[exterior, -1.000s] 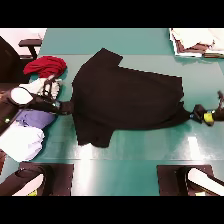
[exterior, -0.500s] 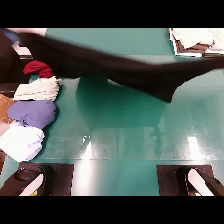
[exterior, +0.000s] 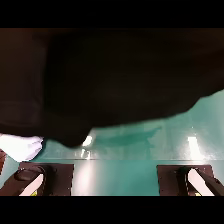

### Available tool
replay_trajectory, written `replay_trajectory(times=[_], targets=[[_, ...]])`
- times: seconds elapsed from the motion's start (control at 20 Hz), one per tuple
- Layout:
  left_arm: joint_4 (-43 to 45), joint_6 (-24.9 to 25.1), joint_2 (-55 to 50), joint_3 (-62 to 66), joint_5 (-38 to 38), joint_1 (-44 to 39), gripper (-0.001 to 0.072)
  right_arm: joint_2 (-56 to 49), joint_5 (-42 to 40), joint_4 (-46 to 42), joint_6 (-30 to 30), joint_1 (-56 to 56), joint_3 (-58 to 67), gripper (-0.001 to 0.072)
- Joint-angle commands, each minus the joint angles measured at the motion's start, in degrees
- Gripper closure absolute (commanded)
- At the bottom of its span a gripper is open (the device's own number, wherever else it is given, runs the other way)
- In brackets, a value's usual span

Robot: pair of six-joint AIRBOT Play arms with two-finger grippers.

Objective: Fold the shirts.

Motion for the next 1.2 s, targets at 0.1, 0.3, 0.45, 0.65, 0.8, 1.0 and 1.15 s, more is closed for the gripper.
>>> replay_trajectory(times=[0.1,0.3,0.45,0.65,0.8,1.0,1.15], targets=[[6.14,-0.83,-6.84,-16.83,-5.55,0.00,0.0685,-6.73,5.14,-0.70,3.69,0.13,-11.80,0.0691],[3.56,-0.66,-18.47,-30.16,-2.40,0.00,0.0685,-17.46,6.03,-5.92,3.41,5.25,-23.58,0.0692],[3.26,-0.61,-29.70,-33.51,2.93,0.00,0.0684,-27.30,2.29,-9.77,3.21,8.22,-29.03,0.0691],[3.37,1.33,-40.33,-32.13,14.78,0.04,0.0685,-40.06,-5.44,-9.22,1.57,8.48,-25.88,0.0691],[3.43,1.31,-43.17,-29.03,20.87,0.94,0.0686,-47.08,-7.67,-9.18,0.63,8.50,-17.62,0.0691],[3.26,2.12,-43.23,-28.22,13.35,3.52,0.0685,-48.70,-3.32,-8.48,-2.14,9.11,-13.60,0.0691],[3.28,6.19,-43.23,-29.97,2.91,4.22,0.0684,-44.72,-2.51,-9.88,-2.36,9.55,-21.73,0.0692]])
